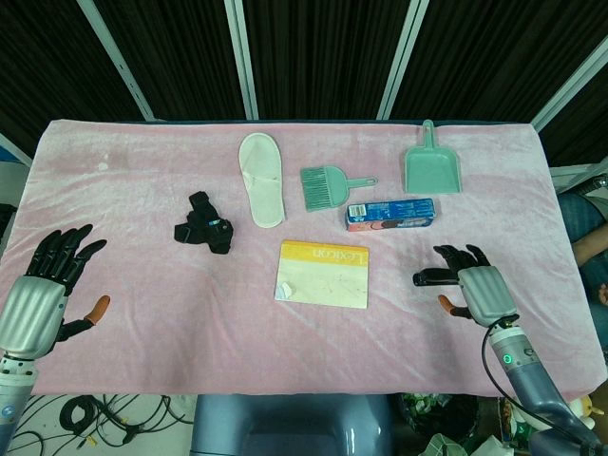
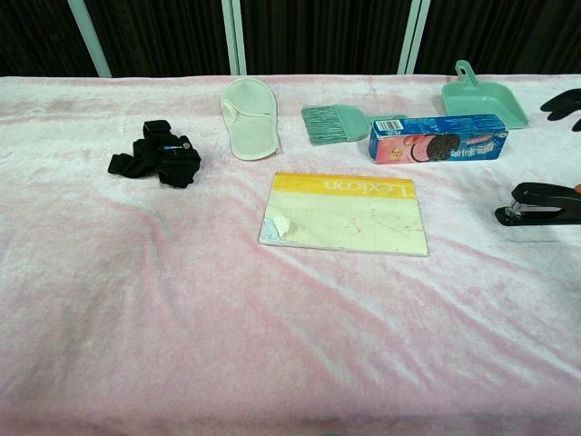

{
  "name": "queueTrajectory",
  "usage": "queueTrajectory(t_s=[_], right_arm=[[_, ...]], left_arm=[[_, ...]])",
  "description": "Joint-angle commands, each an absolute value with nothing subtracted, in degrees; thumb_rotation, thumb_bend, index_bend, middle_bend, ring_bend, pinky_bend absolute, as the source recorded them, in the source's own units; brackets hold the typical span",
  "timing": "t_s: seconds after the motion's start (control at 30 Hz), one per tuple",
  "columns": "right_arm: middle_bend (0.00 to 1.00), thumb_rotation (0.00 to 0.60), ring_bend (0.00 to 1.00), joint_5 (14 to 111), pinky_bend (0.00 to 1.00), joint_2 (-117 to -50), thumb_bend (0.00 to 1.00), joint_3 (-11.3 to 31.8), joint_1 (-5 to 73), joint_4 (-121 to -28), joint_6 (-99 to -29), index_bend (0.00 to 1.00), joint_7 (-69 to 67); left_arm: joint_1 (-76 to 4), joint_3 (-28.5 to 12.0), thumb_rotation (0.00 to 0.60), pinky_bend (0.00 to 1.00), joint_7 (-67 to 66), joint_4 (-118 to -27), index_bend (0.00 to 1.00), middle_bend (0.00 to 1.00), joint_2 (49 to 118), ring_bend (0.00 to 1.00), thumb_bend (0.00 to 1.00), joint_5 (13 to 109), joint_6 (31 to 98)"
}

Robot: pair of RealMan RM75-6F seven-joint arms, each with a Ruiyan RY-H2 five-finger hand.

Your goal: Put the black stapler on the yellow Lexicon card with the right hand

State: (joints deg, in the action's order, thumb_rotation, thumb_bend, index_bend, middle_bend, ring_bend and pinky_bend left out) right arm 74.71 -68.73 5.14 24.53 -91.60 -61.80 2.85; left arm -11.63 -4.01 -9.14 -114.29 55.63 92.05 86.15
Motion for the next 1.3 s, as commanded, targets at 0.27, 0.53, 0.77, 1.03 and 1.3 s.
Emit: queueTrajectory(t_s=[0.27, 0.53, 0.77, 1.03, 1.3], right_arm=[[0.25, 0.6, 0.3, 73.82, 0.13, -72.4, 0.23, 5.33, 24.81, -82.56, -59.06, 0.25, -2.85], [0.26, 0.6, 0.31, 74.42, 0.15, -75.14, 0.23, 5.15, 26.24, -77.1, -55.96, 0.26, -5.54], [0.3, 0.6, 0.36, 74.96, 0.23, -77.79, 0.23, 5.2, 27.05, -73.3, -54.74, 0.28, -7.3], [0.34, 0.6, 0.39, 75.5, 0.27, -79.82, 0.23, 5.41, 27.34, -70.1, -54.87, 0.32, -8.44], [0.37, 0.6, 0.41, 75.92, 0.28, -81.13, 0.24, 5.27, 27.71, -67.74, -54.12, 0.35, -9.58]], left_arm=[[-11.51, -3.81, 0.6, 0.03, -9.5, -112.43, 0.14, 0.02, 57.01, 0.0, 0.32, 92.08, 85.84], [-11.42, -3.96, 0.6, 0.03, -9.74, -111.76, 0.14, 0.02, 57.52, 0.0, 0.32, 91.24, 85.59], [-11.24, -4.34, 0.6, 0.03, -9.66, -111.63, 0.14, 0.02, 57.75, 0.0, 0.32, 90.68, 85.95], [-11.16, -4.5, 0.6, 0.03, -9.99, -111.5, 0.14, 0.02, 58.19, 0.0, 0.32, 89.97, 85.77], [-10.97, -4.82, 0.6, 0.03, -10.1, -111.48, 0.14, 0.02, 58.32, 0.0, 0.32, 89.3, 86.04]])
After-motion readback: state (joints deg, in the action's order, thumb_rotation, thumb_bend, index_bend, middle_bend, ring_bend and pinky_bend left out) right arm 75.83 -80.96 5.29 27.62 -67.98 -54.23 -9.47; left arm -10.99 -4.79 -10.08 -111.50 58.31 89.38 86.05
